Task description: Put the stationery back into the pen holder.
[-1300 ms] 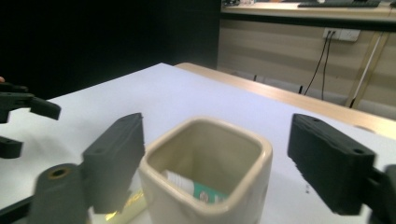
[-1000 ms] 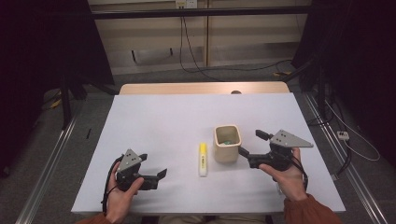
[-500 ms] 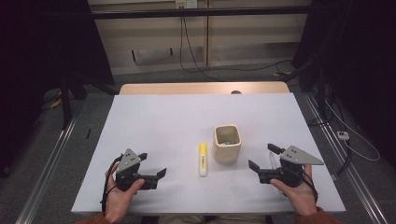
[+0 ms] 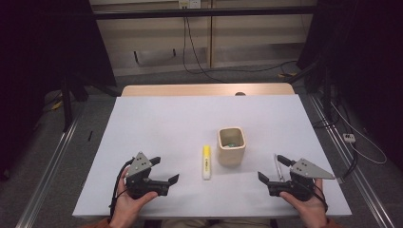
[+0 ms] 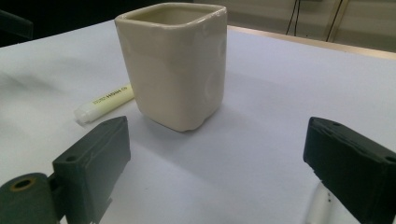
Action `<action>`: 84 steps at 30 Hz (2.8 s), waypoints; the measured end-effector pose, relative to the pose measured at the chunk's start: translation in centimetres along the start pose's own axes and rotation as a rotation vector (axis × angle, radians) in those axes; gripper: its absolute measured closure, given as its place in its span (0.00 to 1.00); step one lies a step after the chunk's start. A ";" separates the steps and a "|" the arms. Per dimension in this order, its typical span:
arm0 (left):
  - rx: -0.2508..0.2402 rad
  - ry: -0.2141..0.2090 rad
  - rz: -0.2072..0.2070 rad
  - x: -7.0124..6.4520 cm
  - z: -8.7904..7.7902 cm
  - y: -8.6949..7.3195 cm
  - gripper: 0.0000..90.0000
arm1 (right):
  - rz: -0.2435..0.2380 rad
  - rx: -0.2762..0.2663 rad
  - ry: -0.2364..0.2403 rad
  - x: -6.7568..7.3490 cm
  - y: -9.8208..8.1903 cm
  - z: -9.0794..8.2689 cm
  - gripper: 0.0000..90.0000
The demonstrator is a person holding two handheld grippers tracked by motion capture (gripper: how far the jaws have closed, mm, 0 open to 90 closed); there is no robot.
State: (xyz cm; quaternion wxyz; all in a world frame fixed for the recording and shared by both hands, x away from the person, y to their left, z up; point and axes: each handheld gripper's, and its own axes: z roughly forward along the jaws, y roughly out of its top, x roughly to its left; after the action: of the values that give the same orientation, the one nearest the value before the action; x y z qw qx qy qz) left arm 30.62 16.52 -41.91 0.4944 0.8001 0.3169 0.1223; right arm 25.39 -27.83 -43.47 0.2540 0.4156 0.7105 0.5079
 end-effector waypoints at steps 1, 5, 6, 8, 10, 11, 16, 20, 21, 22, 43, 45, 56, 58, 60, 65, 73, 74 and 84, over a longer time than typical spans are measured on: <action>0.004 -0.007 -0.007 -0.2 0.1 0.0 0.11 | 0.009 0.002 -0.001 0.0 0.0 0.0 0.08; 0.000 -0.031 -0.031 -0.5 0.4 0.7 0.31 | 0.005 0.002 -0.002 -0.1 0.0 0.0 0.08; -0.004 -0.031 -0.031 -0.6 0.5 0.9 0.33 | 0.007 0.000 -0.001 -0.1 0.0 0.0 0.08; -0.017 -0.035 -0.030 -0.9 0.5 1.1 0.40 | 0.008 -0.001 -0.001 -0.2 0.0 -0.1 0.08; -0.009 -0.054 -0.046 -1.0 0.7 1.2 0.40 | 0.009 0.000 -0.001 -0.2 0.0 -0.1 0.08; -0.006 -0.057 -0.045 -1.1 0.7 1.2 0.41 | 0.005 0.001 0.000 -0.2 0.0 -0.1 0.08; 0.002 -0.084 -0.031 -1.5 1.1 1.5 0.56 | 0.001 0.001 0.010 -0.1 0.0 0.0 0.08; 0.014 -0.099 -0.026 -2.0 1.9 1.7 0.67 | 0.002 0.006 0.007 -0.2 0.0 0.2 0.06; 0.018 -0.099 -0.030 -2.2 2.0 1.8 0.72 | -0.002 0.008 0.003 -0.2 0.0 0.2 0.05; 0.018 -0.100 -0.030 -2.3 2.2 1.9 0.74 | -0.005 0.007 -0.003 -0.2 0.0 0.2 0.05; 0.143 -0.132 0.043 -4.1 9.0 4.4 1.00 | -0.006 0.013 -0.011 -0.3 0.0 0.1 0.05; 0.153 -0.135 0.051 -4.4 9.6 4.5 1.00 | -0.004 0.014 -0.012 -0.3 0.0 0.1 0.05; 0.194 -0.145 0.044 -5.4 11.9 3.3 1.00 | -0.017 0.022 -0.001 -0.2 0.0 0.2 0.05; 0.200 -0.152 0.044 -5.4 12.0 3.3 1.00 | -0.016 0.026 -0.001 -0.2 0.0 0.2 0.05; 0.203 -0.151 0.044 -5.5 12.2 3.2 1.00 | -0.018 0.024 0.002 -0.2 0.0 0.2 0.05; 0.241 -0.156 0.070 -5.9 12.8 2.8 1.00 | -0.022 0.027 0.007 -0.1 0.0 0.3 0.05; 0.264 -0.151 0.077 -5.8 12.8 2.4 1.00 | -0.021 0.028 0.012 -0.1 -0.1 0.3 0.05; 0.272 -0.147 0.078 -5.8 12.8 2.4 1.00 | -0.022 0.028 0.012 -0.1 -0.1 0.3 0.05; 0.292 -0.117 0.044 -4.4 12.0 2.3 1.00 | -0.022 0.029 0.013 -0.1 -0.1 0.3 0.05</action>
State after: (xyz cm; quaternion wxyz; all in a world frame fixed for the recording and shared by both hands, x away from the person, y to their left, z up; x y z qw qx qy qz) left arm 34.17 4.51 -45.19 0.3876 0.8760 0.2845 0.0387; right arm 25.64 -27.78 -43.64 0.2489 0.4082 0.7240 0.4972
